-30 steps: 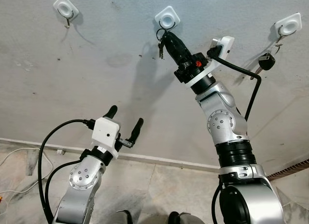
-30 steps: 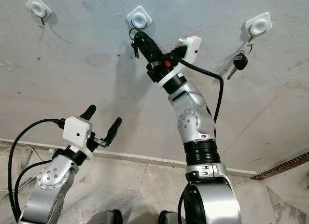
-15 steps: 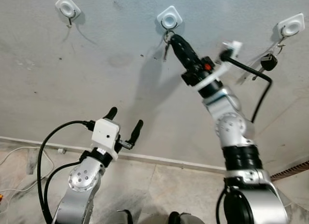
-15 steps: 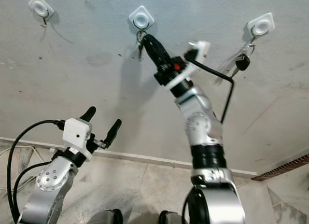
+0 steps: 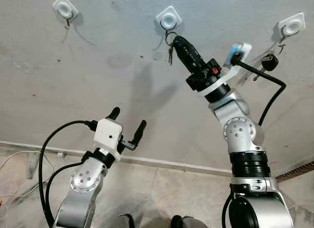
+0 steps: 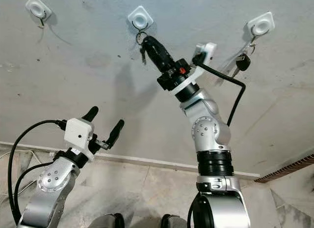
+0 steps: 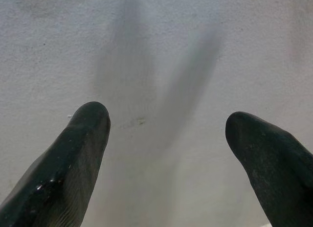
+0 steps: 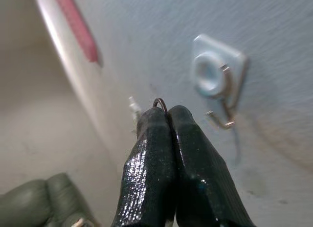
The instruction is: Hang keys on a hook
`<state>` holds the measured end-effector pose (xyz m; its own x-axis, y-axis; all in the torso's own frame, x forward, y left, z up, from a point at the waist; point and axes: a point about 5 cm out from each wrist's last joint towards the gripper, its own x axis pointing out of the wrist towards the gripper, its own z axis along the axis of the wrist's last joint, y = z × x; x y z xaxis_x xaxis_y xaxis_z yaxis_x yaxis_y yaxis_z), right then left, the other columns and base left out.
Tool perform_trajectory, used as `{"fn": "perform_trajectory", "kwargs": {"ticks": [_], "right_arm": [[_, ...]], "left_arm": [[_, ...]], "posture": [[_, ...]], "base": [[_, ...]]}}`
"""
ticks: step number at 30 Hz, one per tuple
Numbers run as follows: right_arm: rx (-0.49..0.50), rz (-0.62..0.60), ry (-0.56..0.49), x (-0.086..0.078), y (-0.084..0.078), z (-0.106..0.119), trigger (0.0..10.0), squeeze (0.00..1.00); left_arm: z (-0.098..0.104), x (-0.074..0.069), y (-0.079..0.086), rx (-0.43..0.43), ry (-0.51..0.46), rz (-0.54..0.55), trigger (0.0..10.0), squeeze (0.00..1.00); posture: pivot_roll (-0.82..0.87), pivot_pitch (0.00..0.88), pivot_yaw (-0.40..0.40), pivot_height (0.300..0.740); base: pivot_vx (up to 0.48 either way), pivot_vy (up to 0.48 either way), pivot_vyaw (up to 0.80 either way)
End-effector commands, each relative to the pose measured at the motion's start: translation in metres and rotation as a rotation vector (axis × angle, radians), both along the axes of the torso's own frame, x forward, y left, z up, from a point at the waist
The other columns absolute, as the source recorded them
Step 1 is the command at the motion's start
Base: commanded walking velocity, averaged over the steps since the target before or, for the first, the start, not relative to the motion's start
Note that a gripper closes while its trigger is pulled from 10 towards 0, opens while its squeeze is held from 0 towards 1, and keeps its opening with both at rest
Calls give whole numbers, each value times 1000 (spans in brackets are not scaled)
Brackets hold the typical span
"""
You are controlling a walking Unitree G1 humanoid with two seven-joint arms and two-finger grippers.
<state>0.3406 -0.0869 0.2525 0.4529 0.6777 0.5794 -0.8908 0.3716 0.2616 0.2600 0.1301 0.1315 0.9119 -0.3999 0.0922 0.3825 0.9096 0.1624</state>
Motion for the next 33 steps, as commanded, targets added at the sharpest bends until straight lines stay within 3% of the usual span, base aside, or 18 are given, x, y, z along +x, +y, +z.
{"fn": "perform_trajectory", "kwargs": {"ticks": [1,8,15,33], "right_arm": [[-6,41,-32,-2,6,6,10000,0],[-6,38,-15,2,12,2,10000,0],[7,-25,17,12,10,1,10000,0],[24,-63,51,22,8,-5,10000,0]], "left_arm": [[-2,-3,-1,4,14,-6,10000,0],[-2,-4,0,4,15,-5,10000,0],[1,-5,0,13,3,-10,10000,0],[-1,-5,0,15,9,-8,10000,0]], "posture": [[101,173,16,740],[109,171,16,740],[113,172,17,740],[114,172,17,740]], "base": [[0,0,0],[0,0,0],[0,0,0],[0,0,0]]}}
